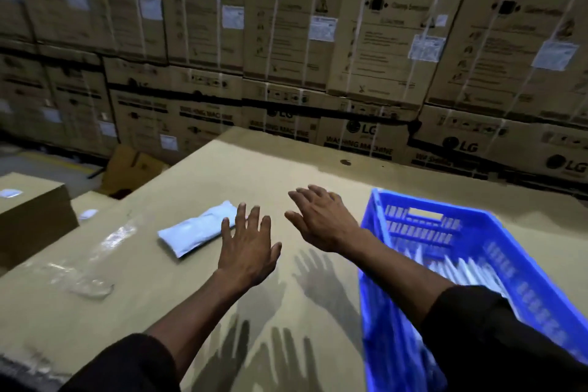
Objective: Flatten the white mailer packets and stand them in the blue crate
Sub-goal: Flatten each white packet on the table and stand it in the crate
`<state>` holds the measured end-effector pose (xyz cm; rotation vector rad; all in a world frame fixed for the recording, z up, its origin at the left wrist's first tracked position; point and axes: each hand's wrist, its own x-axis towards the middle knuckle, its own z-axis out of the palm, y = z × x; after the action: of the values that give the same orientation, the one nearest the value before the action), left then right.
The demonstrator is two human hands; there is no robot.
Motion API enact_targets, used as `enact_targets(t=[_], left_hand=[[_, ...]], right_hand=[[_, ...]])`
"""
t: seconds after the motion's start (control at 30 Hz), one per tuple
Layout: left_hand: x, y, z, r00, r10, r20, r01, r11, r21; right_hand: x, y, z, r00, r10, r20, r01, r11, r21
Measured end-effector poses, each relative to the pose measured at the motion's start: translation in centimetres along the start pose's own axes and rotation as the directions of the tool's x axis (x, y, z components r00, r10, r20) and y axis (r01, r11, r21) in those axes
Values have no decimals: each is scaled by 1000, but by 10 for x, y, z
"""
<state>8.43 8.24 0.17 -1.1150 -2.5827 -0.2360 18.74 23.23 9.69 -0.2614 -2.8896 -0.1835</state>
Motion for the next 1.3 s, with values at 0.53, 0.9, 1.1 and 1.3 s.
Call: enact_targets(t=[0.53,0.9,1.1,1.3], left_hand=[[44,-208,162,968,-53,244,78,992,-96],[3,-189,142,904,380,195,-322,906,-274],[-47,-148,112,888,435,148,-361,860,-361],[-37,-122,97,916,315,248,-278,945,-174]], right_hand=[[87,-137,145,961,25,276,-76,981,177],[60,-119,164,986,81,145,-111,972,209],[3,-124,173,989,144,12,-144,974,173],[-9,-125,193,957,248,147,-272,947,173]])
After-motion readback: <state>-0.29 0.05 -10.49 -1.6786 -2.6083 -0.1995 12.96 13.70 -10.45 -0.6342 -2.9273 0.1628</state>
